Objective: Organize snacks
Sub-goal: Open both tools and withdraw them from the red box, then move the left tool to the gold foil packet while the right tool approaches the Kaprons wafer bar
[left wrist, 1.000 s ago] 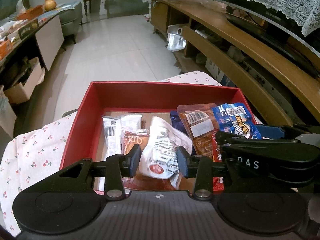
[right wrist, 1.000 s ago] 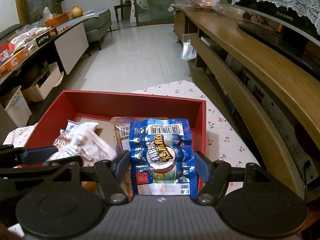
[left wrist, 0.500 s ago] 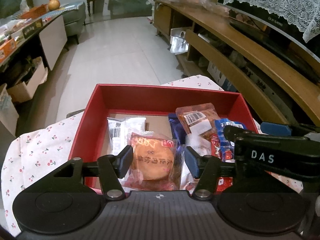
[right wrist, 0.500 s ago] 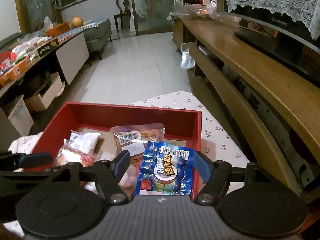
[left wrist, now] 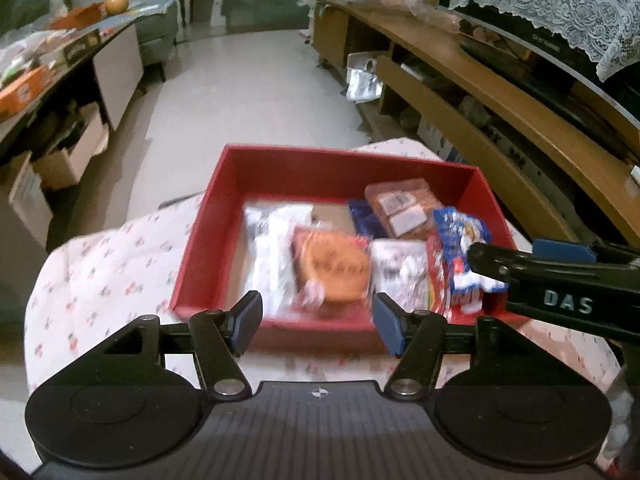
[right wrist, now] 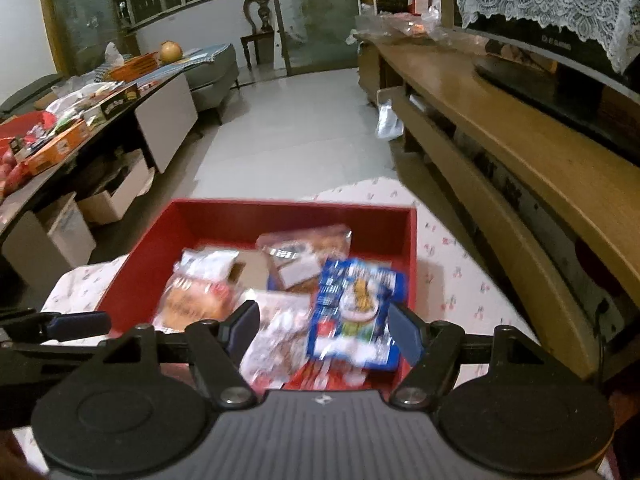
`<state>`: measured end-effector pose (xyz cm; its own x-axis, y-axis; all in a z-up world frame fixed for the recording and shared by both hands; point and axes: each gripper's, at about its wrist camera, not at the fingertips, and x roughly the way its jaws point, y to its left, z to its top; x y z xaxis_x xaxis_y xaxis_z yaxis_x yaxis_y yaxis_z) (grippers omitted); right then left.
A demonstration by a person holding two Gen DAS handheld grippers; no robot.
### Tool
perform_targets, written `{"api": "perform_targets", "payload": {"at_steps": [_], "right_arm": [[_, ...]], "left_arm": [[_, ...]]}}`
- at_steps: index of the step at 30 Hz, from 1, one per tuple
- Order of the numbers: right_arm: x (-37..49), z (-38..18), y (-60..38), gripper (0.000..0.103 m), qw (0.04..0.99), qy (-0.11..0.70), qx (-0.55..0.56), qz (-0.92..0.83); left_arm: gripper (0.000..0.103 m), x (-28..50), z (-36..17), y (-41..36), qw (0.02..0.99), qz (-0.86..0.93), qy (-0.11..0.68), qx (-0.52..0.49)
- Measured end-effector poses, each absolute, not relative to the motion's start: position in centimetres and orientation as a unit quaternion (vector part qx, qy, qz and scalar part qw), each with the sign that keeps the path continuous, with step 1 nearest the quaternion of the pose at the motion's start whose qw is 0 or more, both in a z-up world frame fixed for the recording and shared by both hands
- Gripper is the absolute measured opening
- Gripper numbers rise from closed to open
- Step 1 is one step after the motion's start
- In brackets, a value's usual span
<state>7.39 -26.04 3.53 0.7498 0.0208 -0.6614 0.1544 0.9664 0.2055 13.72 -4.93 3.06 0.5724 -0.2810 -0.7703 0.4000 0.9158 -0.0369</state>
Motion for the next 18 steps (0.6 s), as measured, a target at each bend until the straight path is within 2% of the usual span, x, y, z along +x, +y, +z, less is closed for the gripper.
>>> {"api": "perform_targets", "payload": {"at_steps": [11,18], "right_arm": [[3.8,-0.5,-19.5,0.084,0.881,0.455,0.128,0.009],[4.8,-2.2,-17.0,0.085,0.874,0.470,0.123,0.006]], "left_arm": [[0.070,11.0,1.7,-0.5,0.871,-0.167,0.459,0.055],[0.072,10.7,1.5,1.3,0.870,-0.156,0.466,0.043]]}}
